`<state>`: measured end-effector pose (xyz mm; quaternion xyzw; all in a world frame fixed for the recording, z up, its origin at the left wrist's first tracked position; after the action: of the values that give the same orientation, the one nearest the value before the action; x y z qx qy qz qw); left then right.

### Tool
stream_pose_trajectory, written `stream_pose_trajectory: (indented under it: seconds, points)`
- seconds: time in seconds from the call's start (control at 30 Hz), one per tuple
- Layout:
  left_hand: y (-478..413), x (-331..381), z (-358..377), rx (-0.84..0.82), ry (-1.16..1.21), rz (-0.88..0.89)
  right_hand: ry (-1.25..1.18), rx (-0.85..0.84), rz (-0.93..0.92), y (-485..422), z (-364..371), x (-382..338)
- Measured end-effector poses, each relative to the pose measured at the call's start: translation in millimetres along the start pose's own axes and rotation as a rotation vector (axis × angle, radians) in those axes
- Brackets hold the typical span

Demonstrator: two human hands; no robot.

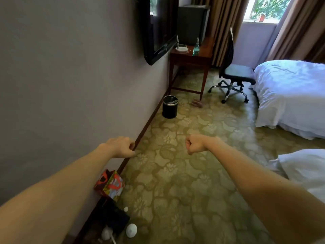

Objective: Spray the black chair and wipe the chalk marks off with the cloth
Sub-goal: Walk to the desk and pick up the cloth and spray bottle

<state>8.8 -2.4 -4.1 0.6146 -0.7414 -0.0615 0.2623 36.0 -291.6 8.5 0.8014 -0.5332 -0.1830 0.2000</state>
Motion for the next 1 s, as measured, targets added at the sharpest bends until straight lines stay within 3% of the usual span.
stream_pose_trajectory:
  seconds: [0.47,1.0]
  points:
    - [-69.4,27.6,-12.9,-0.041,0.006,0.044,-0.127,-0.027,0.097,-35.6,-8.6,74.2]
    - [-214.6,64.7,-67.4,0.036,-0.042,0.016,-0.108,-0.01,0.03,-152.3,-75.5,180.0]
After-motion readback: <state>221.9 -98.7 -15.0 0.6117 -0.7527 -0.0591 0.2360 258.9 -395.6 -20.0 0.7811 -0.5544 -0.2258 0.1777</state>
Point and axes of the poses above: each hand's wrist, its own y-axis away from the middle knuckle, its own z-axis out of the palm, x = y × z, the point moved 1 cm from there along -y, towards the middle knuckle, and after that the axes turned 11 degrees about y, right-handed, at the moved point
